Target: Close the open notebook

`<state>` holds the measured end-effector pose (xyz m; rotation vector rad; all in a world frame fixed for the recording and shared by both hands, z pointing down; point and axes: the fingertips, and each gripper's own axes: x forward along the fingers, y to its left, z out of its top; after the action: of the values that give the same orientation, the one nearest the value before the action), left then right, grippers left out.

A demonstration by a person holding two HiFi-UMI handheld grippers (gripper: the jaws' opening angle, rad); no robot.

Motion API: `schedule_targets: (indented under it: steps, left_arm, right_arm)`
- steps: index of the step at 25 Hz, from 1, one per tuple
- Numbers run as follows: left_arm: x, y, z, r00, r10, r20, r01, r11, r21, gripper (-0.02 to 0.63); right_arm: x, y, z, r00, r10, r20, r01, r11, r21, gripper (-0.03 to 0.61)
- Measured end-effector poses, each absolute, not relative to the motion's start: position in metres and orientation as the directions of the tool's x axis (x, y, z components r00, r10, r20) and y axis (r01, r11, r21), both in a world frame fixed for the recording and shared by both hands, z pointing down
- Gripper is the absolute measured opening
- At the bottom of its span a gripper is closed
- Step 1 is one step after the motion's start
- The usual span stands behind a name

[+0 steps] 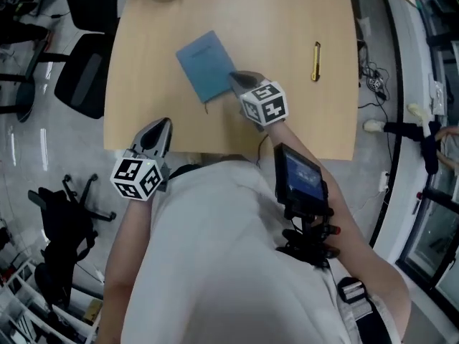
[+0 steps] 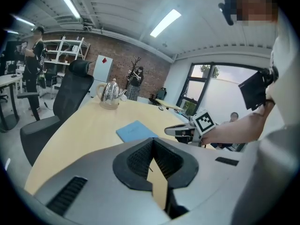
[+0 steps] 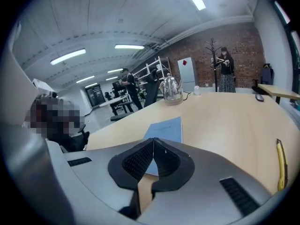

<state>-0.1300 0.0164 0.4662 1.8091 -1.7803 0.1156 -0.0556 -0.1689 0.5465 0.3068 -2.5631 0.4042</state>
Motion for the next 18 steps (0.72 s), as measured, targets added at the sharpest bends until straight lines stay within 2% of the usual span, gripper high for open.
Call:
schedule_targets:
  steps: [5, 13, 18]
  left_arm:
    - [-0.135, -0.001, 0.458, 0.155, -0.899, 0.41, -0.937, -0.003, 0.349, 0.005]
    - [-0.122, 0.006, 0.468, 0.281, -0.872, 0.4, -0.924, -0.133, 0.358, 0.005]
    - [-0.108, 0.018, 0.481, 0.347, -0.841, 0.416, -0.91, -0.193, 0.368, 0.005]
  right_arm:
    - [-0.029, -0.15, 0.516, -0.853, -0.158, 0.498, -0.298, 0.929, -0.217, 0.015]
    - [0.006, -0.105, 0.474, -0.897, -0.234, 0.376, -0.357, 0.884, -0.303, 0.015]
    - [0.03, -0.08, 0.475, -0.885, -0.281, 0.371, -0.4, 0.867, -0.297, 0.015]
